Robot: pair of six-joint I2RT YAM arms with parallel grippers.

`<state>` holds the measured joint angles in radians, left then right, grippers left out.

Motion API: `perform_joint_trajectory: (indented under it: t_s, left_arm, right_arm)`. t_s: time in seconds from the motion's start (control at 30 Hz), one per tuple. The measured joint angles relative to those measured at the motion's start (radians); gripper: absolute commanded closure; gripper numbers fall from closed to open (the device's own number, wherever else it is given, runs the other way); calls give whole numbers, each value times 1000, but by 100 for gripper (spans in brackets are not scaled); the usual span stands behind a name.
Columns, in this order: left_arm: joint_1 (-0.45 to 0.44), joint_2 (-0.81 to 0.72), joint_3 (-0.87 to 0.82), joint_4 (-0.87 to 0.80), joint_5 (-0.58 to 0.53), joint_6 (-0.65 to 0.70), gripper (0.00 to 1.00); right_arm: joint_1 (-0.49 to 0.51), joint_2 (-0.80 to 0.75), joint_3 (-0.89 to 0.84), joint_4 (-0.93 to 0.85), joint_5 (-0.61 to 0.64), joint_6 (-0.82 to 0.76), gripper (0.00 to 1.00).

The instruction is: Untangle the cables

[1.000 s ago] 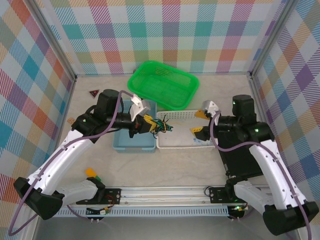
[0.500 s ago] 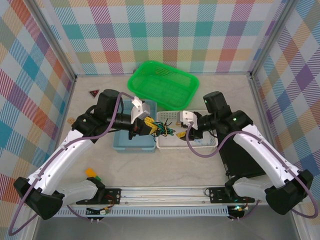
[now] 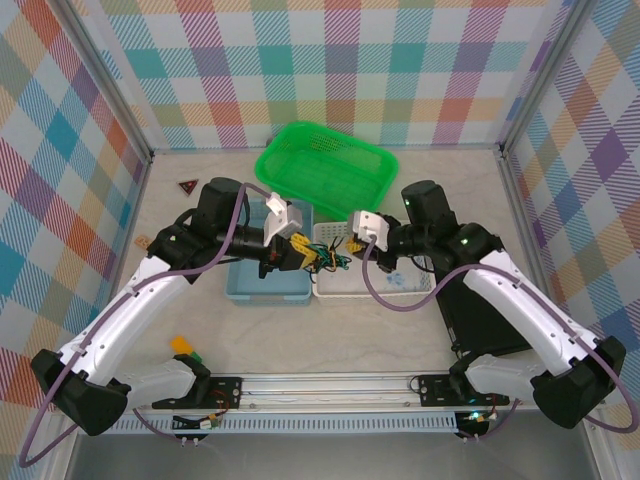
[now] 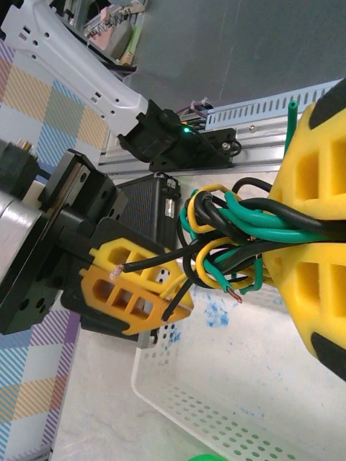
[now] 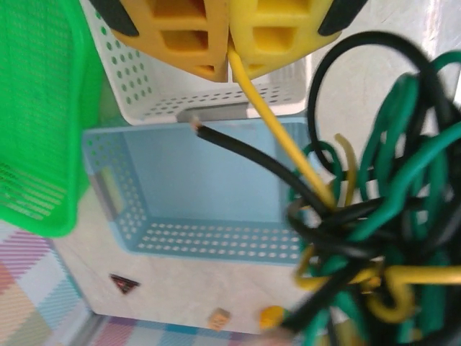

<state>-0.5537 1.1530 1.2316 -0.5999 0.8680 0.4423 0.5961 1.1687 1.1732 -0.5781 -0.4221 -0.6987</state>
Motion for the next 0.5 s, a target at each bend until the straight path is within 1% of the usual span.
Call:
perform_joint_trajectory:
  t_s: [0.13, 0.2, 0.3, 0.43, 0.5]
  left_arm:
    - [0, 5, -4, 22, -25, -2, 100]
    - [0, 6, -12, 46, -43, -4, 100]
    - [0, 6, -25, 92, -75, -5, 100]
    - [0, 6, -32, 125, -93, -6, 100]
    - [0, 4, -37, 124, -93, -8, 100]
  right_arm:
    - [-17, 14, 18, 15, 69, 200, 100]
    - [-38, 45, 62, -8, 84, 314, 100]
    - [-79, 79, 119, -52, 74, 469, 100]
    - [-133, 83, 144, -104, 56, 634, 100]
    - [-193, 83, 146, -127, 59, 706, 100]
